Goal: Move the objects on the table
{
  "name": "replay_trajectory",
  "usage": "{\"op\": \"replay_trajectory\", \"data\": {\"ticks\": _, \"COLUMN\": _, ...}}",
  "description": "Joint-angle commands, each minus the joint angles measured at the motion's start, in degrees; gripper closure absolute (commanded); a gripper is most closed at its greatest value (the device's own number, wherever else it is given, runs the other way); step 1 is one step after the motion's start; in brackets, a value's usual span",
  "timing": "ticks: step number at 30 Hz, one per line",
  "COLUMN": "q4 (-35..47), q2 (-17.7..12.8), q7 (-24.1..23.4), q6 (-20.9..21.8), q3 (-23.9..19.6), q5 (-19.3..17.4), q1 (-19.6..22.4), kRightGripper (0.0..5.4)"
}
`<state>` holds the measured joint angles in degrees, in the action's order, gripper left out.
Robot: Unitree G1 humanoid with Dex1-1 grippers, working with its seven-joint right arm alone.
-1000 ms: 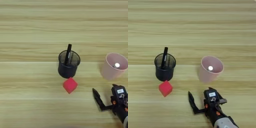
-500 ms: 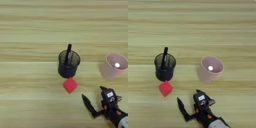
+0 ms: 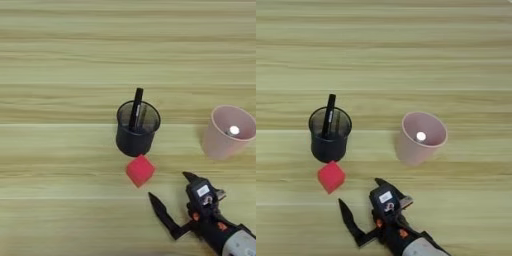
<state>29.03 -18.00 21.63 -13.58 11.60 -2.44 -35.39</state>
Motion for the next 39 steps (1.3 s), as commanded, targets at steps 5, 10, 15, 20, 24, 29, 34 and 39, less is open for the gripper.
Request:
{"op": "replay_trajectory", "data": {"ticks": 5, "q4": -2.3, "q2": -1.1, "q7": -0.5, "q6": -1.4, "q3": 3.4, "q5": 2.9, "q1": 0.7, "kRightGripper": 0.03}}
{"op": "replay_trajectory", "data": {"ticks": 10, "q4": -3.8, "q2": -0.8, "q7": -0.8, "q6": -1.6, "q3": 3.1, "q5": 2.5, "q1": 2.4, "kRightGripper": 0.03}}
{"op": "replay_trajectory", "data": {"ticks": 15, "q4": -5.3, "q2": -0.4, "q7": -1.0, "q6": -1.5, "q3": 3.6, "q5": 2.6, "q1": 4.0, "kRightGripper": 0.03}}
{"op": "replay_trajectory", "data": {"ticks": 20, "q4": -6.5, "q2": 0.0, "q7": -1.2, "q6": -1.5, "q3": 3.7, "q5": 2.7, "q1": 5.5, "kRightGripper": 0.03}}
{"op": "replay_trajectory", "data": {"ticks": 24, "q4": -7.0, "q2": 0.3, "q7": -1.3, "q6": -1.5, "q3": 3.7, "q5": 2.6, "q1": 6.4, "kRightGripper": 0.03}}
{"op": "replay_trajectory", "data": {"ticks": 29, "q4": -8.0, "q2": 0.7, "q7": -1.3, "q6": -1.3, "q3": 4.2, "q5": 2.8, "q1": 7.6, "kRightGripper": 0.03}}
{"op": "replay_trajectory", "data": {"ticks": 34, "q4": -8.9, "q2": 0.9, "q7": -1.2, "q6": -1.3, "q3": 4.6, "q5": 3.1, "q1": 8.8, "kRightGripper": 0.03}}
{"op": "replay_trajectory", "data": {"ticks": 39, "q4": -10.5, "q2": 1.2, "q7": -1.1, "q6": -0.9, "q3": 5.6, "q5": 3.5, "q1": 9.8, "kRightGripper": 0.03}}
